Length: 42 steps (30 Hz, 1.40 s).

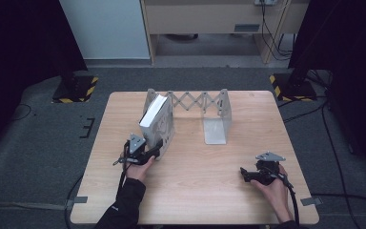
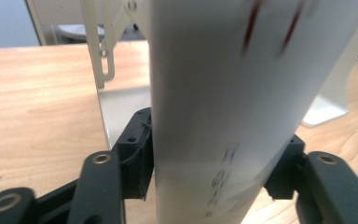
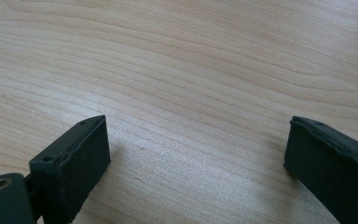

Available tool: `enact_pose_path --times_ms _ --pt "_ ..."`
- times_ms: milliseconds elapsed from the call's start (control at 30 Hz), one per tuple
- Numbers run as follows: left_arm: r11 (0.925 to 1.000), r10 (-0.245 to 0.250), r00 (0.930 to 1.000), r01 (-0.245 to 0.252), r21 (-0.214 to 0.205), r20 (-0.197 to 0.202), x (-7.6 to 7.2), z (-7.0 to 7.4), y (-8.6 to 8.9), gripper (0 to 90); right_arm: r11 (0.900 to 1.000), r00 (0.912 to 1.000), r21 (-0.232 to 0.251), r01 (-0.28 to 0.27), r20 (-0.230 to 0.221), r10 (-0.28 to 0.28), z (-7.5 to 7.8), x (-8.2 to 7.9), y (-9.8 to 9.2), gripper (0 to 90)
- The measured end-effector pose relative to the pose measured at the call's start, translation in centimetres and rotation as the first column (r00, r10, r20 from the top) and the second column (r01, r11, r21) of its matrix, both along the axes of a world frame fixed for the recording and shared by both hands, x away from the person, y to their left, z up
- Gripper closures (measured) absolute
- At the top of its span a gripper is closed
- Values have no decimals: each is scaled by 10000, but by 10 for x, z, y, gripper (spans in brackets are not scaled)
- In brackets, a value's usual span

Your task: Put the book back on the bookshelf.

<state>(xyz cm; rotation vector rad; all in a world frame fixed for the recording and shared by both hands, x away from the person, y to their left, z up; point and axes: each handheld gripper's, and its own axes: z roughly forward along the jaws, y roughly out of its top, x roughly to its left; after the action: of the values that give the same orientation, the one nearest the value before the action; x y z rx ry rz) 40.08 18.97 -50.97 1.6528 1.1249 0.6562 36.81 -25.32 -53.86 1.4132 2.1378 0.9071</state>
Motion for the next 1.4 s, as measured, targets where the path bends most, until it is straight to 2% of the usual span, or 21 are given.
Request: enact_pose_path --times_ms 267,400,533,800,867,967,1133,1233,1300,1400 --pt "9988 299 9995 -304 392 124 1 -1 -2 508 10000 10000 -2 -1 -1 1 0 0 0 71" --pt "9960 646 9978 -655 601 175 1 1 -8 513 10000 10000 -1 -1 0 1 0 0 0 70" --pt "9937 775 9968 -787 795 187 5 2 -10 515 10000 10000 0 0 -3 0 0 0 0 70" --pt "9911 1188 9927 -1197 582 193 15 1 -13 511 10000 10000 -1 0 -1 0 0 0 0 70" --pt "9924 1110 9936 -1120 502 211 17 0 -13 506 10000 10000 0 -1 -1 1 0 0 0 70" --pt "9960 882 9960 -884 147 123 17 0 -10 482 10000 10000 1 0 -2 0 0 0 0 70" --pt "9995 298 9995 -299 97 102 9 6 -5 424 10000 10000 -1 -2 -1 2 0 0 0 70" --pt "9999 0 9999 2 -137 152 -2 6 4 433 10000 10000 0 -2 -1 2 0 0 0 71" --pt "9998 -98 9999 100 -192 122 -4 6 7 470 10000 10000 -2 -1 -1 1 0 0 0 70" --pt "9997 -88 9999 90 -208 92 -4 7 8 479 10000 10000 -1 0 -1 0 0 0 0 70"
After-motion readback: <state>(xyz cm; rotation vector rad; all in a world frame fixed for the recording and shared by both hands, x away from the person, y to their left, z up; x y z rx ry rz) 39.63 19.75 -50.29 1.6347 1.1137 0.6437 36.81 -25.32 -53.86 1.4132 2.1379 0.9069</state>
